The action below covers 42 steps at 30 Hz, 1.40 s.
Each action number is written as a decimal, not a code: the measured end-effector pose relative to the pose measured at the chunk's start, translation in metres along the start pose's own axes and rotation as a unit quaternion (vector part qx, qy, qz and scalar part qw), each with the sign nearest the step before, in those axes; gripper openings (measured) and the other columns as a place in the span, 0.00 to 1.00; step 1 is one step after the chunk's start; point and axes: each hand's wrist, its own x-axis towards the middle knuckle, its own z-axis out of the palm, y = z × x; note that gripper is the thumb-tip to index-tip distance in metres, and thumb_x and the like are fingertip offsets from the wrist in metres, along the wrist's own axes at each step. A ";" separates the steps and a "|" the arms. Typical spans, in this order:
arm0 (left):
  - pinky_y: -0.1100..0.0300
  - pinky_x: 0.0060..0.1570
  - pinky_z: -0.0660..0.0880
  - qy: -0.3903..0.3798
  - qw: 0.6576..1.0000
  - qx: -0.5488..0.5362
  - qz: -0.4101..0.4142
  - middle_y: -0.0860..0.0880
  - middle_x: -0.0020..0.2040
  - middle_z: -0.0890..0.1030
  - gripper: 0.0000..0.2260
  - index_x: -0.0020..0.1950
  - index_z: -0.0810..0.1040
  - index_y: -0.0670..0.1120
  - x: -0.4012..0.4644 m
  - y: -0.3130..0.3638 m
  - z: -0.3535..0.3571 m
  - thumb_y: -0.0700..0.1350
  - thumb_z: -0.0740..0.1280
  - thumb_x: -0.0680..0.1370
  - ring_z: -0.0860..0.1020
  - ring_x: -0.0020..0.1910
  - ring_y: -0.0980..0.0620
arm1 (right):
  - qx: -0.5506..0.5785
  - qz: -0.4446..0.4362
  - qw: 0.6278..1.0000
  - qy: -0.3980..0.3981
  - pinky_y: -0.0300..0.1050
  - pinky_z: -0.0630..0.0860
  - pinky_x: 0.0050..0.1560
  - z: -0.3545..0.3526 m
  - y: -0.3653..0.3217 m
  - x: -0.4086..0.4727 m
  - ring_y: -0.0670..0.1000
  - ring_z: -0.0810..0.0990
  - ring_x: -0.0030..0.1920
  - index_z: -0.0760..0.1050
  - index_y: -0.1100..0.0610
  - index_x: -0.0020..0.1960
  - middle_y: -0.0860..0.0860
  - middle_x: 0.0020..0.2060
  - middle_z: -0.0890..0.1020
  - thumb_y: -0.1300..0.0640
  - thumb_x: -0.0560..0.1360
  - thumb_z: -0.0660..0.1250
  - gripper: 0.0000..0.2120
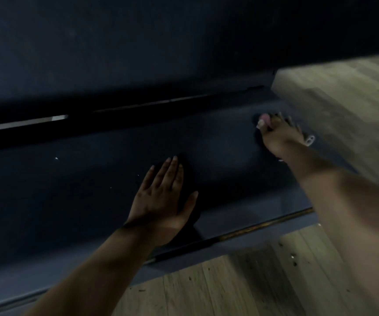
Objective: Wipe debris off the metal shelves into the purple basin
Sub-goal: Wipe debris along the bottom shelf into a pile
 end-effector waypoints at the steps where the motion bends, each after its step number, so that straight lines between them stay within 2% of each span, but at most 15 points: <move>1: 0.60 0.70 0.29 -0.001 1.000 -0.001 -0.001 0.51 0.71 0.29 0.45 0.78 0.38 0.44 0.000 0.000 0.000 0.62 0.24 0.64 0.29 0.68 0.59 | -0.007 -0.017 1.000 -0.009 0.50 0.47 0.73 0.002 -0.015 0.000 0.55 0.50 0.76 0.56 0.55 0.76 0.52 0.77 0.53 0.46 0.82 0.48 0.26; 6: 0.60 0.71 0.31 0.004 1.000 -0.004 -0.007 0.49 0.77 0.36 0.45 0.78 0.41 0.44 0.001 0.000 0.001 0.62 0.25 0.64 0.34 0.74 0.57 | -0.034 -0.200 0.979 -0.037 0.54 0.67 0.63 0.036 -0.100 -0.022 0.58 0.71 0.65 0.70 0.48 0.64 0.52 0.65 0.72 0.41 0.78 0.49 0.21; 10: 0.62 0.70 0.31 0.017 0.999 -0.026 -0.019 0.48 0.79 0.40 0.45 0.78 0.42 0.44 -0.004 0.000 0.001 0.62 0.25 0.65 0.38 0.76 0.55 | 0.042 -0.285 0.954 -0.080 0.55 0.67 0.63 0.049 -0.136 -0.058 0.57 0.72 0.64 0.70 0.51 0.65 0.53 0.64 0.74 0.47 0.80 0.54 0.17; 14: 0.63 0.69 0.31 0.031 0.999 -0.036 -0.019 0.49 0.79 0.41 0.45 0.79 0.44 0.44 -0.024 -0.009 -0.004 0.62 0.24 0.65 0.36 0.74 0.59 | 0.091 -0.245 0.961 -0.095 0.51 0.69 0.59 0.036 -0.133 -0.072 0.58 0.74 0.61 0.69 0.55 0.63 0.56 0.61 0.76 0.48 0.81 0.54 0.15; 19: 0.65 0.67 0.28 0.035 0.999 0.011 -0.036 0.52 0.75 0.35 0.44 0.78 0.42 0.45 -0.062 -0.052 -0.013 0.62 0.24 0.65 0.32 0.69 0.61 | 0.071 -0.095 0.992 0.048 0.44 0.62 0.60 0.008 -0.050 -0.084 0.57 0.70 0.66 0.69 0.56 0.68 0.58 0.66 0.72 0.48 0.83 0.49 0.21; 21: 0.65 0.68 0.29 0.051 0.997 0.024 -0.050 0.49 0.77 0.41 0.42 0.77 0.46 0.42 -0.079 -0.077 -0.011 0.63 0.26 0.69 0.38 0.72 0.59 | 0.070 -0.024 0.995 0.064 0.48 0.61 0.62 -0.002 -0.015 -0.090 0.61 0.69 0.66 0.69 0.60 0.66 0.62 0.65 0.72 0.48 0.82 0.49 0.21; 23: 0.63 0.70 0.38 0.022 0.997 0.054 -0.058 0.42 0.75 0.59 0.40 0.74 0.62 0.36 -0.096 -0.095 -0.010 0.63 0.33 0.77 0.56 0.74 0.50 | 0.058 0.006 0.997 0.041 0.49 0.60 0.64 -0.006 0.000 -0.092 0.62 0.68 0.67 0.68 0.59 0.66 0.63 0.65 0.72 0.48 0.82 0.50 0.20; 24: 0.63 0.70 0.42 0.040 0.996 0.046 -0.062 0.40 0.73 0.63 0.40 0.71 0.67 0.35 -0.102 -0.102 -0.007 0.62 0.34 0.79 0.62 0.72 0.47 | 0.054 0.006 0.998 0.029 0.48 0.59 0.64 -0.006 0.000 -0.092 0.61 0.67 0.68 0.68 0.59 0.67 0.62 0.67 0.71 0.48 0.82 0.51 0.20; 25: 0.63 0.70 0.42 0.044 0.996 0.026 -0.074 0.41 0.74 0.60 0.41 0.72 0.65 0.35 -0.107 -0.109 -0.003 0.64 0.33 0.78 0.61 0.73 0.47 | 0.051 -0.001 0.998 0.023 0.47 0.58 0.65 -0.004 -0.004 -0.094 0.61 0.66 0.69 0.67 0.59 0.68 0.61 0.68 0.70 0.49 0.82 0.51 0.20; 27: 0.64 0.70 0.36 0.068 0.994 -0.010 -0.086 0.48 0.75 0.46 0.47 0.75 0.50 0.40 -0.112 -0.119 0.009 0.70 0.24 0.70 0.46 0.75 0.53 | 0.036 -0.021 0.999 0.032 0.44 0.57 0.64 0.003 -0.019 -0.096 0.59 0.64 0.70 0.67 0.58 0.68 0.60 0.69 0.69 0.50 0.82 0.51 0.20; 28: 0.65 0.70 0.34 0.074 0.994 -0.022 -0.083 0.50 0.74 0.44 0.48 0.75 0.48 0.40 -0.111 -0.119 0.011 0.70 0.22 0.68 0.44 0.74 0.54 | 0.024 -0.033 0.998 0.038 0.42 0.56 0.63 0.008 -0.029 -0.099 0.58 0.64 0.71 0.67 0.57 0.69 0.58 0.69 0.68 0.50 0.82 0.51 0.20; 32: 0.64 0.70 0.41 0.083 0.994 -0.007 -0.076 0.44 0.72 0.58 0.39 0.71 0.65 0.34 -0.110 -0.119 0.014 0.63 0.35 0.80 0.58 0.72 0.47 | -0.007 -0.114 0.993 0.033 0.42 0.57 0.61 0.026 -0.089 -0.118 0.54 0.65 0.70 0.68 0.52 0.69 0.52 0.70 0.68 0.50 0.82 0.51 0.18; 37: 0.57 0.70 0.51 0.112 0.992 -0.008 -0.063 0.37 0.70 0.68 0.35 0.69 0.69 0.33 -0.109 -0.120 0.014 0.59 0.40 0.82 0.66 0.69 0.42 | 0.020 -0.287 0.956 0.049 0.46 0.64 0.53 0.065 -0.190 -0.159 0.55 0.74 0.59 0.75 0.51 0.57 0.52 0.58 0.77 0.54 0.78 0.57 0.11; 40: 0.53 0.67 0.54 0.095 0.994 0.000 -0.061 0.35 0.66 0.73 0.33 0.66 0.72 0.33 -0.109 -0.121 0.015 0.57 0.41 0.83 0.72 0.66 0.38 | 0.084 -0.295 0.952 -0.008 0.46 0.62 0.59 0.079 -0.223 -0.178 0.55 0.72 0.62 0.72 0.55 0.62 0.54 0.61 0.75 0.53 0.79 0.57 0.14; 42: 0.54 0.68 0.52 0.106 0.993 -0.002 -0.047 0.35 0.69 0.70 0.35 0.68 0.70 0.33 -0.108 -0.122 0.015 0.59 0.39 0.82 0.69 0.68 0.39 | 0.105 -0.282 0.953 -0.032 0.45 0.61 0.58 0.073 -0.224 -0.182 0.56 0.72 0.62 0.71 0.56 0.64 0.55 0.62 0.75 0.52 0.81 0.56 0.15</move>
